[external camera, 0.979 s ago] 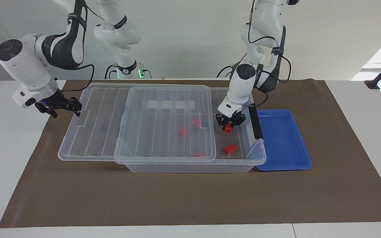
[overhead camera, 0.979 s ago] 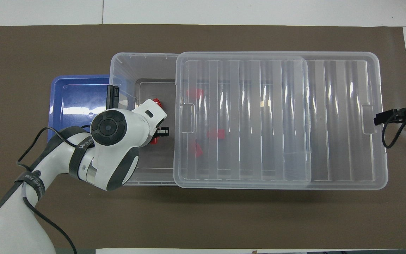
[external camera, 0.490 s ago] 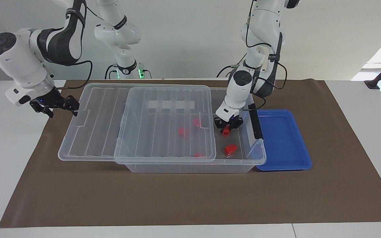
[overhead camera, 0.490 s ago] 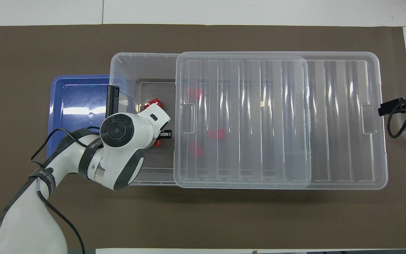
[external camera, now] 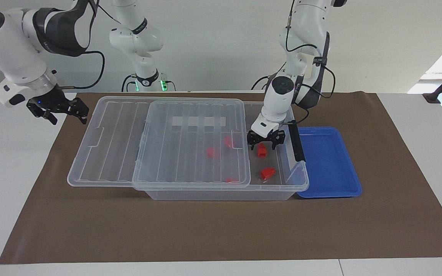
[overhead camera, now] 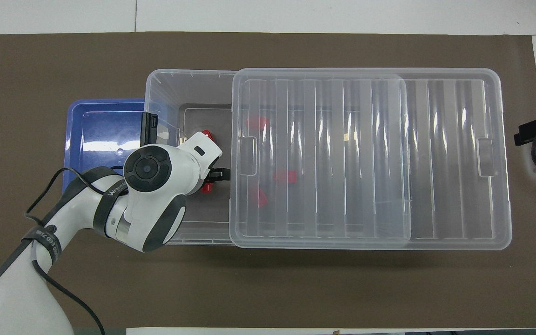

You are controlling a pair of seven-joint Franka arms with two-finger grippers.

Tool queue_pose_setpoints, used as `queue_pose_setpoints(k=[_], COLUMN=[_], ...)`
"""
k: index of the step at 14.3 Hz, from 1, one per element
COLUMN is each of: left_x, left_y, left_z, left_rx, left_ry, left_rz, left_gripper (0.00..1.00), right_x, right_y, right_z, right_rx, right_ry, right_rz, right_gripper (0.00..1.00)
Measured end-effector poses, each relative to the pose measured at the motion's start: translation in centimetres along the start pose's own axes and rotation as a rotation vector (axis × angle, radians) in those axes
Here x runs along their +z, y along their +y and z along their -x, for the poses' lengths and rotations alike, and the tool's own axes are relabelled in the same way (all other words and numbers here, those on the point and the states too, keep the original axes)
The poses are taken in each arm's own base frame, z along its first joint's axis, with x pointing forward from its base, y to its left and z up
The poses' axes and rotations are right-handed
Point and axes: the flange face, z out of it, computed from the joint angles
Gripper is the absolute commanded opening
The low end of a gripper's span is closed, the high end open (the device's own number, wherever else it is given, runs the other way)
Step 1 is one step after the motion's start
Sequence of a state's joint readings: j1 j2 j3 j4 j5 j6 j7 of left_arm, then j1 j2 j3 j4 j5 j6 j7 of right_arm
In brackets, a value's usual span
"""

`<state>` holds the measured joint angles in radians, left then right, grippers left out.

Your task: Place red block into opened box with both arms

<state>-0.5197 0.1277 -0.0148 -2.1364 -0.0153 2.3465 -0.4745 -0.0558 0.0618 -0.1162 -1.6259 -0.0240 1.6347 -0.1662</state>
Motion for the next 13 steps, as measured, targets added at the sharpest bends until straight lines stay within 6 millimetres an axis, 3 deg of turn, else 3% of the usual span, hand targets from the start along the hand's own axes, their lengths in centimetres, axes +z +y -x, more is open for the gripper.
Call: queue_pose_setpoints(k=[2, 6, 9, 12, 13], left_x=[-4.5, -12.4, -16.6, -19.5, -20.7], left_y=[-0.3, -2.2, -6.3, -11.1, -12.7], left_z=[-0.1, 1.8, 1.5, -1.2, -2.3], left_rx=[-0.006, -0.022, -0.043, -0.068, -0.066], left_ry=[-0.006, -0.013, 0.005, 0.022, 0.018], left_rz=[-0.004, -0.007, -0.004, -0.006, -0.011], left_gripper=[1.0, 1.0, 1.0, 1.0, 1.0], right_x=[-0.2, -0.4, -1.9, -2.4, -2.4], right_y=[0.0, 0.0, 0.0, 0.1, 0.2], right_z=[0.1, 0.2, 0.5, 0.5, 0.6], right_rx=[0.001, 0.001, 0.002, -0.003, -0.008], right_ry=[-0.005, -0.016, -0.013, -0.008, -0.009], right_rz=[-0.001, -0.003, -0.002, 0.003, 0.004], right_gripper=[1.0, 1.0, 1.0, 1.0, 0.91])
